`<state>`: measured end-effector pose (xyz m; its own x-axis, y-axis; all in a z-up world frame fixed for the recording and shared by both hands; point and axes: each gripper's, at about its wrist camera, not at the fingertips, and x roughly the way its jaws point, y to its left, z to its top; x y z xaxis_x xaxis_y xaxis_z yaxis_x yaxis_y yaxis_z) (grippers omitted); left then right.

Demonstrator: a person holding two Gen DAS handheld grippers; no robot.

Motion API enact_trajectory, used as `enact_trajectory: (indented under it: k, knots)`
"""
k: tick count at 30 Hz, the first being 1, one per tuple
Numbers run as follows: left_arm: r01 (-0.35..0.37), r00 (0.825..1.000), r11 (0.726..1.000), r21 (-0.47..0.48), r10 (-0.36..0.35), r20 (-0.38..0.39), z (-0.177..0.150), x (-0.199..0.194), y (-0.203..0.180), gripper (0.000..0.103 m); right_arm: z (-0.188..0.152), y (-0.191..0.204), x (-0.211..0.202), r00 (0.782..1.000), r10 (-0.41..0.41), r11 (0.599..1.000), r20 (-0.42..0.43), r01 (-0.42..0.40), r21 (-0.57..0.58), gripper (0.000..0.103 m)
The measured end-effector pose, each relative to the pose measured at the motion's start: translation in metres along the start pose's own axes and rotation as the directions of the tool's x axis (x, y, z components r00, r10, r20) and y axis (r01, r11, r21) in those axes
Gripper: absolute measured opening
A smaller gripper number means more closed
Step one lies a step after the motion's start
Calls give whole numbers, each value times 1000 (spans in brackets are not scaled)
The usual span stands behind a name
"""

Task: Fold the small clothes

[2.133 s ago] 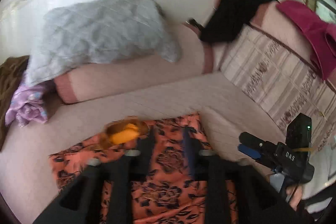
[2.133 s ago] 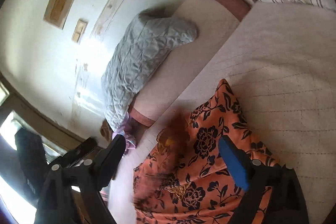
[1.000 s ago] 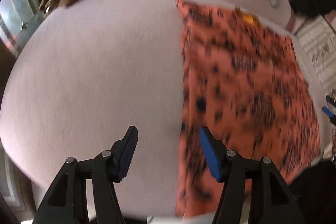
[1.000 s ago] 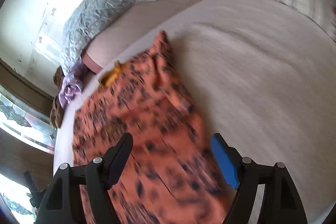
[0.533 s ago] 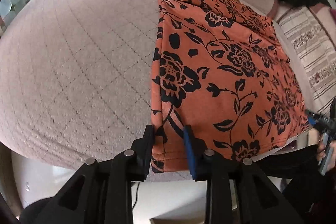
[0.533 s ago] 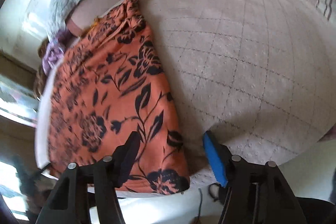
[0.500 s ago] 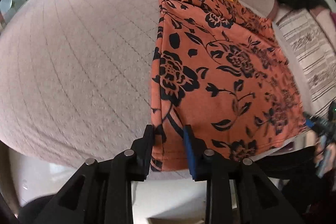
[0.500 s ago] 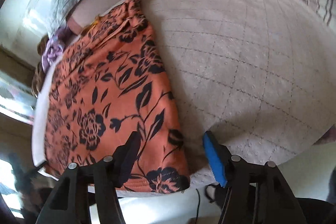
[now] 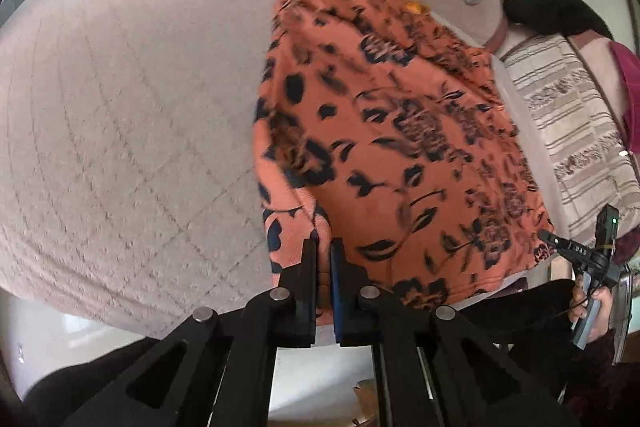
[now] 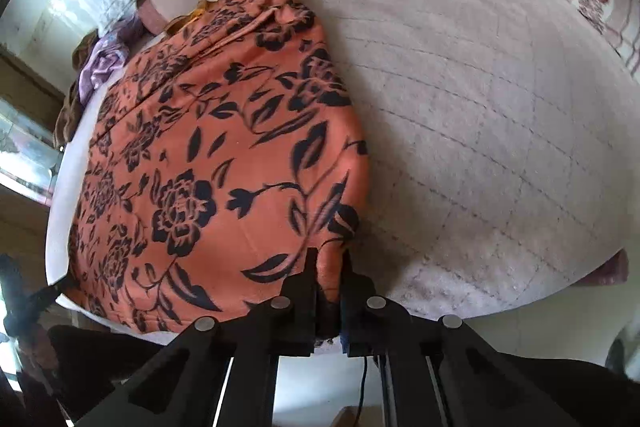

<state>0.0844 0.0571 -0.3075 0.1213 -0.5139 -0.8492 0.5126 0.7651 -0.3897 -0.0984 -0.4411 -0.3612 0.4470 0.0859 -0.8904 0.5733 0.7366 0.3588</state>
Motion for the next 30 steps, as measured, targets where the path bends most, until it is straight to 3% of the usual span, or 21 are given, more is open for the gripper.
enact_trajectory:
  k: [4, 8, 11, 14, 19, 24, 27, 29, 30]
  knots:
    - [69, 993, 995, 65, -75, 86, 34, -43, -15, 6, 14, 12, -26, 994, 84, 996, 66, -84, -6, 7]
    - [110, 980, 990, 89, -123, 155, 90, -75, -22, 6, 54, 15, -56, 971, 176, 983, 165, -183, 31, 7]
    - [90, 974, 991, 104, -109, 201, 146, -81, -27, 6, 102, 15, -66, 954, 206, 974, 216, -222, 52, 7]
    - [64, 971, 993, 95, -84, 223, 209, -66, -23, 6, 162, 22, -64, 941, 185, 974, 285, -214, 76, 7]
    - [2, 984, 1000, 11, -4, 178, 303, 15, 4, 7, 274, 31, -14, 929, 165, 968, 332, -217, 125, 7]
    - [-160, 981, 985, -70, 167, 99, 340, 123, 37, 10, 334, 31, 94, 951, 135, 952, 278, -202, 228, 10]
    - [-128, 982, 981, -145, 146, 123, 339, 132, 54, 16, 342, 19, 143, 971, 106, 952, 215, -162, 261, 10]
    - [-73, 973, 981, -180, 110, 203, 333, 108, 63, 21, 340, 11, 147, 959, 150, 937, 242, -216, 275, 11]
    - [-62, 957, 980, -187, 112, 269, 328, 91, 67, 25, 336, 10, 139, 946, 178, 928, 272, -253, 272, 11]
